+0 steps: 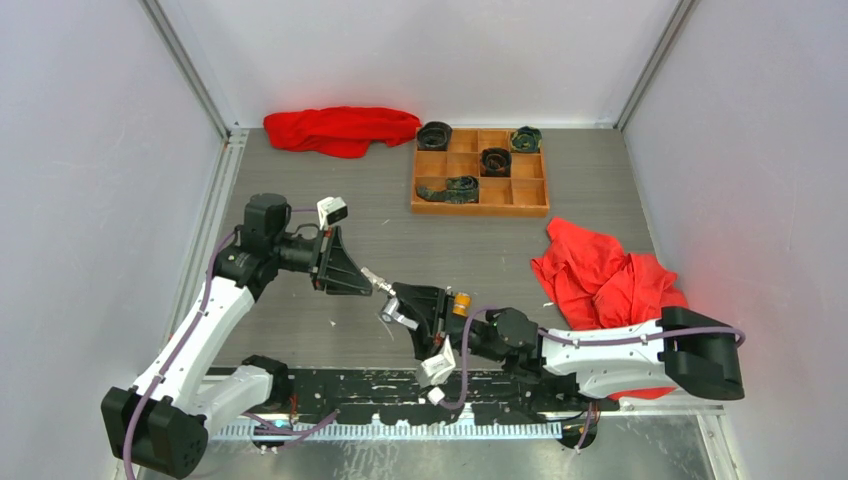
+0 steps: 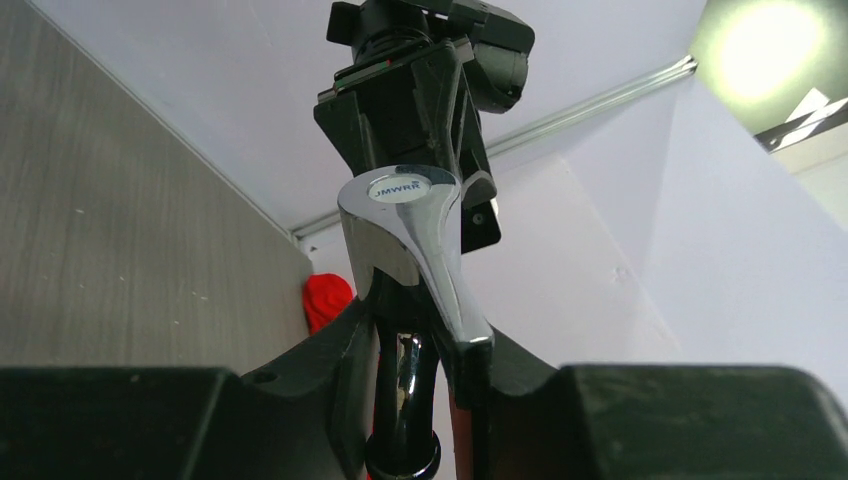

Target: Install the water faucets

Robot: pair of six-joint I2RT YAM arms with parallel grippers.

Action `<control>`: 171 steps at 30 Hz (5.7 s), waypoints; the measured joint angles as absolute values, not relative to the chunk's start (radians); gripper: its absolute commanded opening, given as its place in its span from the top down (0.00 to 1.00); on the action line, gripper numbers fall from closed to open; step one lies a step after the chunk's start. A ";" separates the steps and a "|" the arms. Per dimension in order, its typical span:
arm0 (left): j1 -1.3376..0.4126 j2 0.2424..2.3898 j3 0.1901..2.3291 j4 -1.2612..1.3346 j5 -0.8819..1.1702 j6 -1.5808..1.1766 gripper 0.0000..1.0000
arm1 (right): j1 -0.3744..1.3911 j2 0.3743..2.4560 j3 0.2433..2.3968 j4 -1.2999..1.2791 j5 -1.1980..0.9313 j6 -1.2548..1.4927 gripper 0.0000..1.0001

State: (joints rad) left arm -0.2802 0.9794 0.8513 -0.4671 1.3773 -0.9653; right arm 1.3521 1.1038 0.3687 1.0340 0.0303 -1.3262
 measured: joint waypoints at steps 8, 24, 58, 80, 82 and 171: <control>-0.274 0.979 0.851 -0.461 1.369 -0.966 1.00 | 1.298 1.104 0.366 1.068 -0.038 -1.119 1.00; -0.281 0.979 0.837 -0.434 1.357 -1.010 1.00 | 1.238 1.107 0.340 1.153 -0.087 -0.781 1.00; -0.279 0.851 0.581 0.151 1.201 -1.433 1.00 | 1.063 1.210 0.327 1.325 -0.247 -0.202 1.00; -0.292 0.818 0.571 0.217 1.172 -1.451 1.00 | 1.017 1.170 0.344 1.280 -0.365 -0.210 1.00; -0.292 0.818 0.571 0.214 1.184 -1.436 1.00 | 1.042 1.130 0.356 1.188 -0.360 -0.339 1.00; -0.339 0.729 0.561 0.014 0.972 -1.361 1.00 | 1.137 0.986 0.284 1.044 -0.216 -0.408 1.00</control>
State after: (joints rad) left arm -0.3386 0.7292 0.5606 0.0143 0.9718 -1.3609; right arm 1.1366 0.9863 0.2836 1.0443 -0.2161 -0.4084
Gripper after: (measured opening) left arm 0.260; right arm 0.331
